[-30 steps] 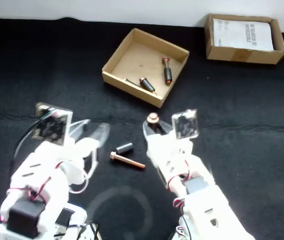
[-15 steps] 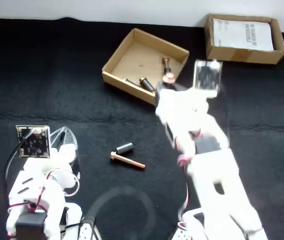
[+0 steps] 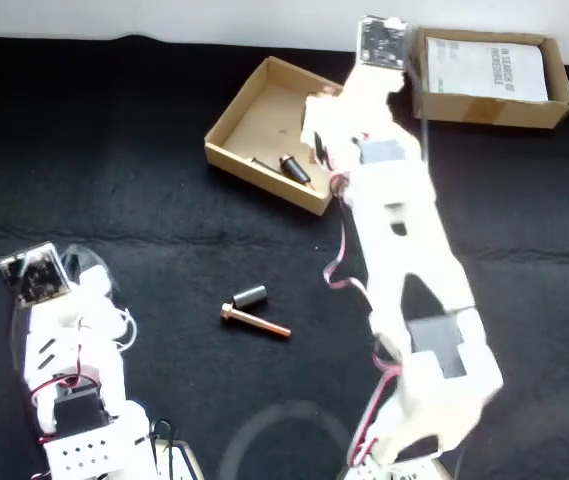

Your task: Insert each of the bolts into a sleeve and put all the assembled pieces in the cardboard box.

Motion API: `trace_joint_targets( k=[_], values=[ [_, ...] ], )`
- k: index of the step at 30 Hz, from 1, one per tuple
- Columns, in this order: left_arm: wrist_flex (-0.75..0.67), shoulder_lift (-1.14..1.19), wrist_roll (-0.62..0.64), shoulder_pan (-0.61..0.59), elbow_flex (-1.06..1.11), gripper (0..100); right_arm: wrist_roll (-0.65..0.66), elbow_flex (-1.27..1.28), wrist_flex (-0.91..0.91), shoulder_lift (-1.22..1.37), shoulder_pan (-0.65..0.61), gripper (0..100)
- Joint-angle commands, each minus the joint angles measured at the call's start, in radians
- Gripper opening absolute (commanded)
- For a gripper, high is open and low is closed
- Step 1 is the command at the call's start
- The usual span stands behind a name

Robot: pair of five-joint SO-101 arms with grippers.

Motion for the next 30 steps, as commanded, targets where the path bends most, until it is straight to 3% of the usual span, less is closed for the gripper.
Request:
trace_joint_targets(
  k=[1,7,14,16,20,23,30],
  values=[
    [-0.008,-0.004,-0.002,-0.021,0.019,2,-0.009,-0.223,0.068,0.122,-0.008,0.8],
    [0.198,-0.01,-0.005,-0.021,0.019,2,0.12,-0.493,0.097,0.375,0.005,0.8],
    [0.196,-0.007,-0.005,-0.008,0.019,2,0.216,-0.771,0.214,0.631,0.021,1.4],
    [0.196,-0.005,-0.006,-0.008,0.019,2,0.215,-0.832,0.243,0.68,0.019,5.0],
    [0.196,-0.004,-0.006,-0.008,0.019,2,0.216,-0.957,0.346,0.725,0.001,21.2],
    [0.196,-0.004,-0.006,-0.008,0.019,2,0.218,-1.04,0.472,0.725,-0.016,26.8],
    [0.196,-0.004,-0.006,-0.008,0.019,2,0.21,-1.402,0.951,0.728,-0.073,25.1]
  ],
)
